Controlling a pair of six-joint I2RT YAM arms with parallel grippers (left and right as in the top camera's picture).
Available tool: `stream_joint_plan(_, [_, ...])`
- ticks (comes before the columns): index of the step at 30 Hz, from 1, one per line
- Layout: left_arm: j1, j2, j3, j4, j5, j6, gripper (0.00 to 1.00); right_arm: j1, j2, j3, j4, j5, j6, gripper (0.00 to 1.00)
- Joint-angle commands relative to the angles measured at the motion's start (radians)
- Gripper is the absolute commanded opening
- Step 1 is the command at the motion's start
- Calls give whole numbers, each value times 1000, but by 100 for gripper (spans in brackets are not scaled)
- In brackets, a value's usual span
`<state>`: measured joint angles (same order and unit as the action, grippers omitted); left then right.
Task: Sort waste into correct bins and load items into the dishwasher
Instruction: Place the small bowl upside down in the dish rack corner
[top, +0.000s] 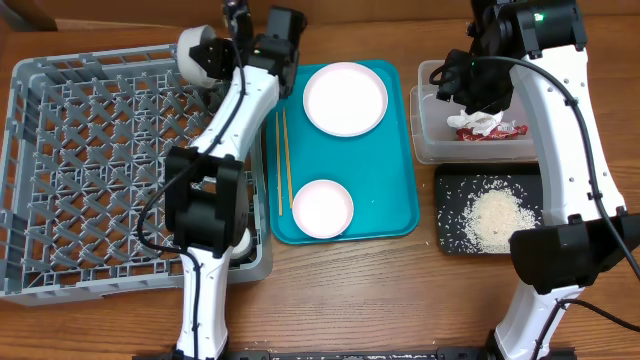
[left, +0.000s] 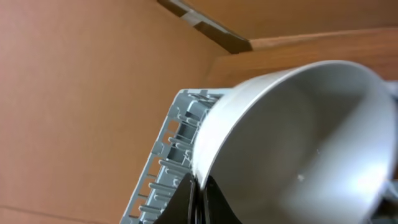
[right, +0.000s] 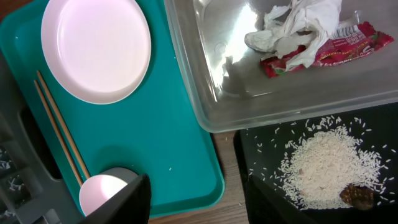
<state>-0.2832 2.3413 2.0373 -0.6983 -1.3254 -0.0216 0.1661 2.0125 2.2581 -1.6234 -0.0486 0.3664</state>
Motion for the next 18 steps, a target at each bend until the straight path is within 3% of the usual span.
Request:
stream_joint_plan(1, [-21, 15, 0, -51, 70, -27, 4, 5, -8, 20, -2, -6, 3, 51])
stream_joint_plan(4, [-20, 15, 0, -96, 69, -89, 4, 5, -8, 20, -14, -6, 3, 50])
stream_joint_plan(10, [-24, 15, 0, -143, 131, -87, 8, 5, -8, 20, -10, -6, 3, 51])
stream_joint_plan(13, [-41, 15, 0, -213, 292, -87, 21, 5, -8, 20, -3, -6, 3, 51])
stream_joint_plan(18, [-74, 15, 0, -262, 597, -88, 21, 5, -8, 20, -3, -6, 3, 50])
